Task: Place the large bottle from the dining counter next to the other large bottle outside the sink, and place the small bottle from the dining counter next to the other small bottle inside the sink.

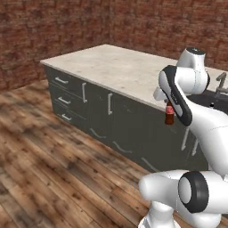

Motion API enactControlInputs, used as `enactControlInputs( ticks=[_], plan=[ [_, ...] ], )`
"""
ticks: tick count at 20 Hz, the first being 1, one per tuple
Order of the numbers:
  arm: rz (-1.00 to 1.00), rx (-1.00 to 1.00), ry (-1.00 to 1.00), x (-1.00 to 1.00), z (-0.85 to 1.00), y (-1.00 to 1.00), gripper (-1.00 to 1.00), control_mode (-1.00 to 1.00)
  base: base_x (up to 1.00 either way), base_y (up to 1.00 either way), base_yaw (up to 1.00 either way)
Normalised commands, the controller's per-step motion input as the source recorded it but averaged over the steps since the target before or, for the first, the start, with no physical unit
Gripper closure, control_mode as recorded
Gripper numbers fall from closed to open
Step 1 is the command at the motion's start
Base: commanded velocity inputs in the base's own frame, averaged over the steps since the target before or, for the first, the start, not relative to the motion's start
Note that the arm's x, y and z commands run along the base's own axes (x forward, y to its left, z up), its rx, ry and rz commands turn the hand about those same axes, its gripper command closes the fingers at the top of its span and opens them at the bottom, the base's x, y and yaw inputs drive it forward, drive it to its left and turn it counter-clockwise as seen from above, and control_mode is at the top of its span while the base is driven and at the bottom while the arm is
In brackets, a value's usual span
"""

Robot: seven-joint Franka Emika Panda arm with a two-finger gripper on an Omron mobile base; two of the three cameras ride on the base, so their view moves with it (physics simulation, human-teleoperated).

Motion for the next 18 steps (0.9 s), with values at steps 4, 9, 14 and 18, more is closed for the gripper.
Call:
enactControlInputs(
  ticks=[4, 9, 14, 18],
  plan=[
    [0.00, 0.00, 0.00, 0.00, 0.00, 0.00, 1.00, 1.00, 0.00, 0.00, -0.25],
    [0.00, 0.00, 0.00, 0.00, 0.00, 0.00, 1.00, 1.00, 0.00, 0.02, -0.25],
    [0.00, 0.00, 0.00, 0.00, 0.00, 0.00, 1.00, 1.00, 0.00, 0.02, -0.25],
    [0.00, 0.00, 0.00, 0.00, 0.00, 0.00, 1.00, 1.00, 0.00, 0.01, -0.25]
  ],
)
